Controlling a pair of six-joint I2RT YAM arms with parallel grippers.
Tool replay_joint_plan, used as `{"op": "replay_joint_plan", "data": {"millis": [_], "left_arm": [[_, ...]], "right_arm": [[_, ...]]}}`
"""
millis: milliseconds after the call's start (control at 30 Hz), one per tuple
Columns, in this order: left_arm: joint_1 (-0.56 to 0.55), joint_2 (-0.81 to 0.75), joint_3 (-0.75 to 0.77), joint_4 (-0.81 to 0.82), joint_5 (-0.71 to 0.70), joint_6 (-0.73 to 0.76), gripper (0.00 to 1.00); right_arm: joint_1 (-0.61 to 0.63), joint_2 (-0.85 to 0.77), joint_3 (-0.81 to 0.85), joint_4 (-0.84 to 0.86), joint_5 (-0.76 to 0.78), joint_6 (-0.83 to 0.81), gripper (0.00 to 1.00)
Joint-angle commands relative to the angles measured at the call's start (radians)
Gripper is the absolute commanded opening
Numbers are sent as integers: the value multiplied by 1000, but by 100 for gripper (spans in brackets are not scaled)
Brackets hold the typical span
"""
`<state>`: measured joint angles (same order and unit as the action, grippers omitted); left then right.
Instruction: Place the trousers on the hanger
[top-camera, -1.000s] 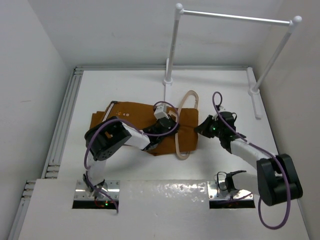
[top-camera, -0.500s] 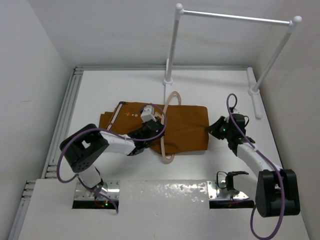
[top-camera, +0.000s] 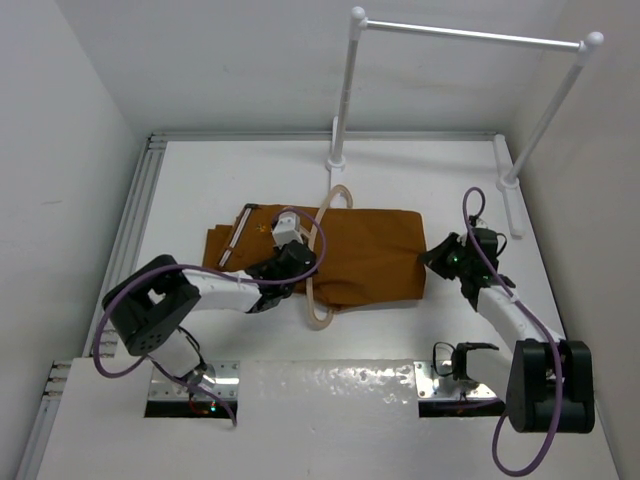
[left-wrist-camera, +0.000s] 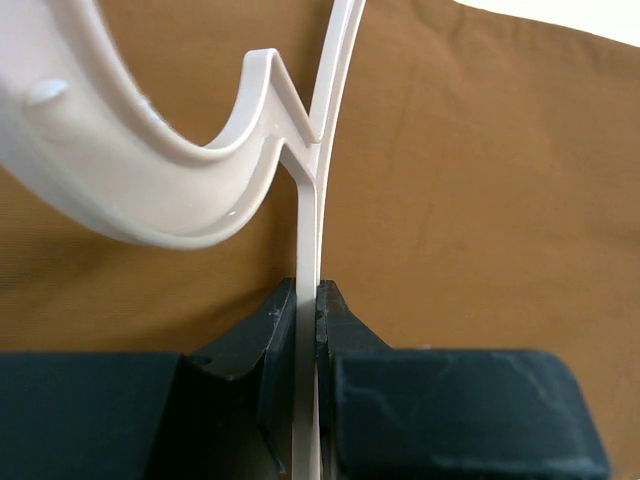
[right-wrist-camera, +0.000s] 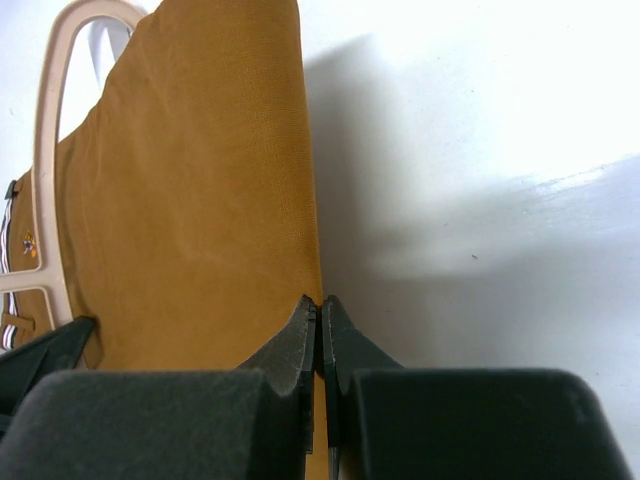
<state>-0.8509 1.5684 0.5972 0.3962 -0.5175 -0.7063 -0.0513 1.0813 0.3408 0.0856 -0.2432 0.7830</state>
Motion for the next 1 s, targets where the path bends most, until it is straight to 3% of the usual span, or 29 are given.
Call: {"op": "replay_joint_plan", "data": {"millis": [0,100,467,733,967], "left_arm": [[27,-44,2,-115,-114,42,0],[29,-67,4,-152,-176,34,0],[27,-126,-10,-122,-122,30,0],[19,-271,15,-128,-167,37,0],[16,-281,-4,-142,-177,36,0]], "right_arm": [[-30,-1,14,29,81,-27,0],[-45,-1,15,22,81,-31,0],[-50,66,-10,57,38,-14,0],[-48,75,-19,20,91,-13,0],[-50,22,-19,-14,160,-18,0]]}}
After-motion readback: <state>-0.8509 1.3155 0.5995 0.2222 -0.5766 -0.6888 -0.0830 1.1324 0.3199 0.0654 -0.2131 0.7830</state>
